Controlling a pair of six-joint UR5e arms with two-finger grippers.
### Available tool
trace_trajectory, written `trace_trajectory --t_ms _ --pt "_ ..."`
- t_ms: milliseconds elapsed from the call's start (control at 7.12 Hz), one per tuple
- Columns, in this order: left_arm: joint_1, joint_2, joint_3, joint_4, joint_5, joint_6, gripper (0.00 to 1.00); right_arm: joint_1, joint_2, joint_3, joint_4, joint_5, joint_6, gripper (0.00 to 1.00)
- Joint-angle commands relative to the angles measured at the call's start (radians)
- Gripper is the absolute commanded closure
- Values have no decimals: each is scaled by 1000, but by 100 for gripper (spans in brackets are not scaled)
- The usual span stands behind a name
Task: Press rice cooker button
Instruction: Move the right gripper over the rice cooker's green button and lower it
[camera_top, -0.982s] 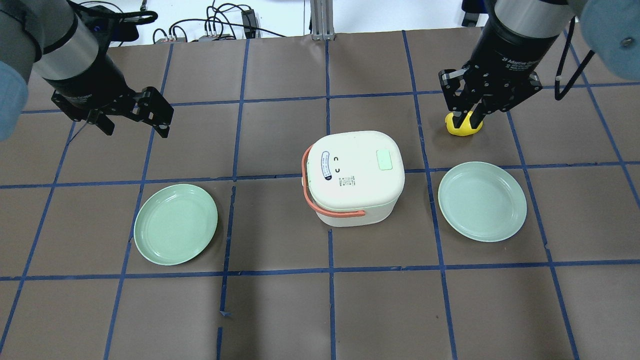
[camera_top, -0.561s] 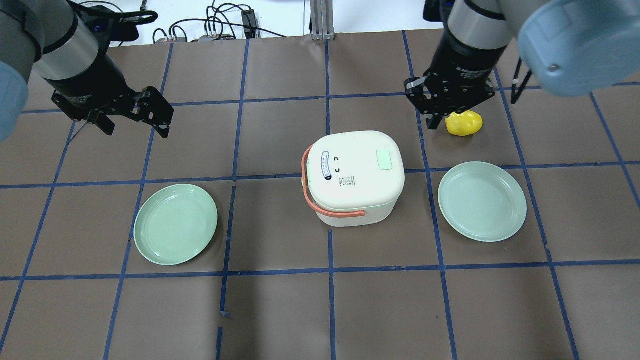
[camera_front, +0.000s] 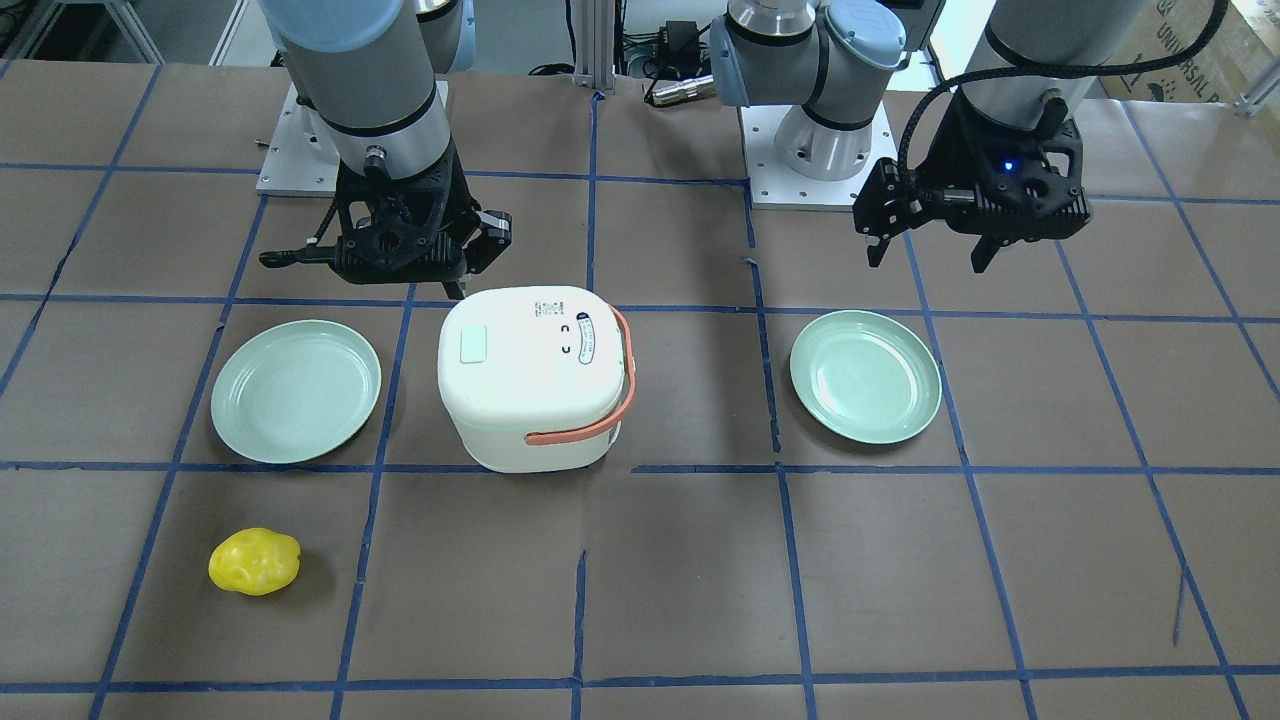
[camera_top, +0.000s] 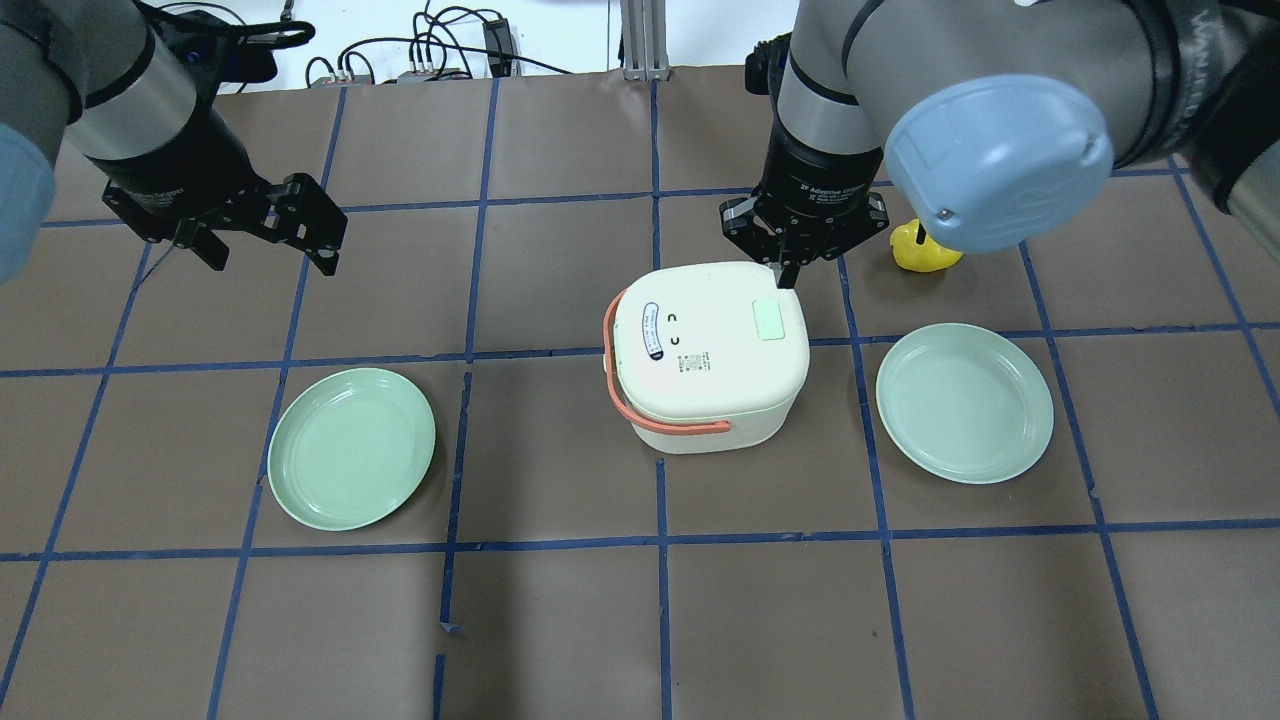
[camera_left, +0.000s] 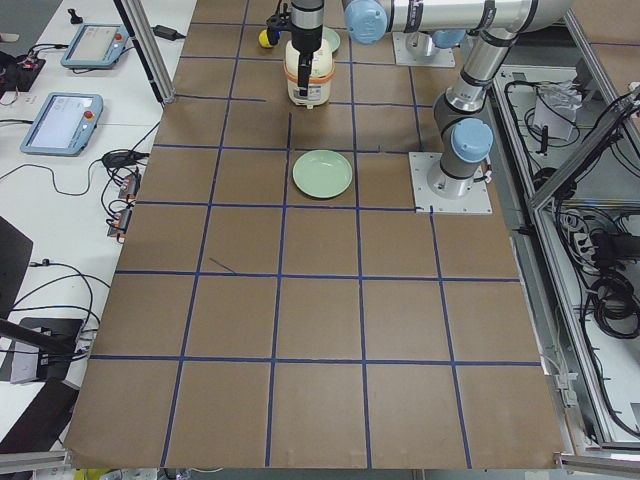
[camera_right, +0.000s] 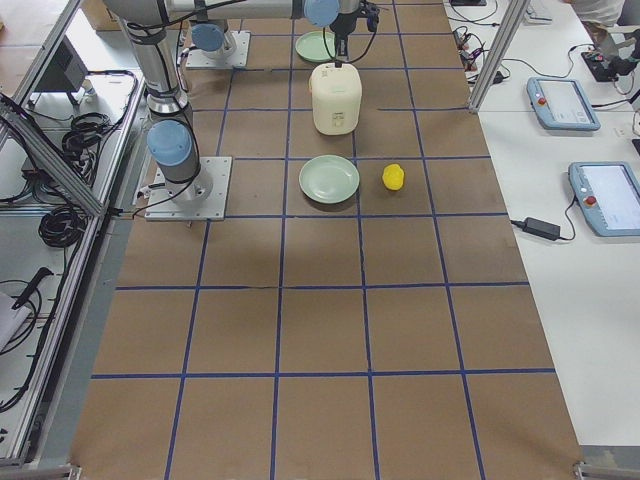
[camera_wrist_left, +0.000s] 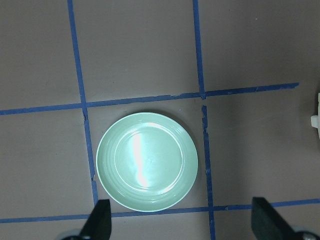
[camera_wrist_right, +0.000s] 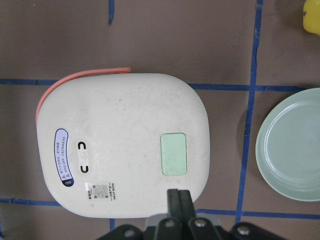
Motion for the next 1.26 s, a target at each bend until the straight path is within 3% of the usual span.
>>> trace_trajectory --t_ms 0,281,1123 --pt "0 1 0 0 0 0 0 1 6 51 -30 -15 -11 95" --pt "0 -1 0 0 0 0 0 1 6 142 -173 -18 -5 95" --pt "0 -1 0 0 0 0 0 4 9 168 -251 -19 6 94"
